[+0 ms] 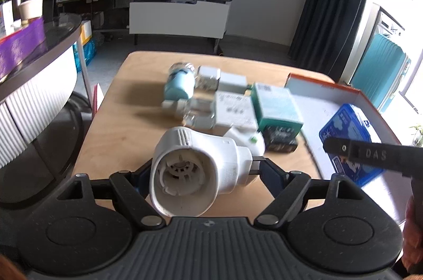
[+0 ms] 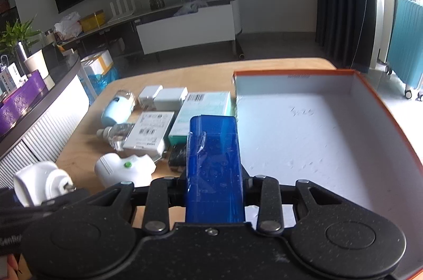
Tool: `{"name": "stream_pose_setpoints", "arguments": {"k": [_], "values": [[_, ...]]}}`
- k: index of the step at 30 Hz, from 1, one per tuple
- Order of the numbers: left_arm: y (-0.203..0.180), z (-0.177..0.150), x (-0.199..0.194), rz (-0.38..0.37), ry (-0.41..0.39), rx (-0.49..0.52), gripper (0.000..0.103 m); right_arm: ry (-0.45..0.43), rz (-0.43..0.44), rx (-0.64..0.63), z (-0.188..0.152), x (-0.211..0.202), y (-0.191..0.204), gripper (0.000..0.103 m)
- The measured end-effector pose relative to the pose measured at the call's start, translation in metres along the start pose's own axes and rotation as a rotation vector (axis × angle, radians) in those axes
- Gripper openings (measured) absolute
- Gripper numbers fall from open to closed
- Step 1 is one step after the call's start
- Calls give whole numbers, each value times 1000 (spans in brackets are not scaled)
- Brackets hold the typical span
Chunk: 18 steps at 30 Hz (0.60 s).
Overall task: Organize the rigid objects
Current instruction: 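Carry the socket adapter with the left tool while the right tool carries the blue box toward the tray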
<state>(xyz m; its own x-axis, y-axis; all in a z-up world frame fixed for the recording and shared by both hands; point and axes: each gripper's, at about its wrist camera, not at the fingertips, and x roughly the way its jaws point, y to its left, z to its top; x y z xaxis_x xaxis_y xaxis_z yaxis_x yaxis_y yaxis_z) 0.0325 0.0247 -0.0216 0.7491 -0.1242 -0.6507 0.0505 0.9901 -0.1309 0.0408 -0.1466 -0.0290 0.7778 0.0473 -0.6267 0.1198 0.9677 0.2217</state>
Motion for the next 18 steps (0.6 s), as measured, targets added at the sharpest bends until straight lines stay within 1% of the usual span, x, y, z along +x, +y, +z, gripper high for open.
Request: {"name": "stream_pose_setpoints", "arguments": {"k": [6, 8, 15, 18], "values": [[-20, 15, 3, -34, 1, 25, 83, -33, -21, 20, 8, -11, -15, 40], [-27, 20, 5, -48, 0, 33, 83, -44, -41, 12, 10, -15, -21, 40], [-61, 33, 10, -93, -12, 66, 83, -63, -86, 29, 18, -23, -46, 40], [-76, 36, 13, -118, -9, 65, 83, -70, -104, 41, 21, -25, -58, 40]]}}
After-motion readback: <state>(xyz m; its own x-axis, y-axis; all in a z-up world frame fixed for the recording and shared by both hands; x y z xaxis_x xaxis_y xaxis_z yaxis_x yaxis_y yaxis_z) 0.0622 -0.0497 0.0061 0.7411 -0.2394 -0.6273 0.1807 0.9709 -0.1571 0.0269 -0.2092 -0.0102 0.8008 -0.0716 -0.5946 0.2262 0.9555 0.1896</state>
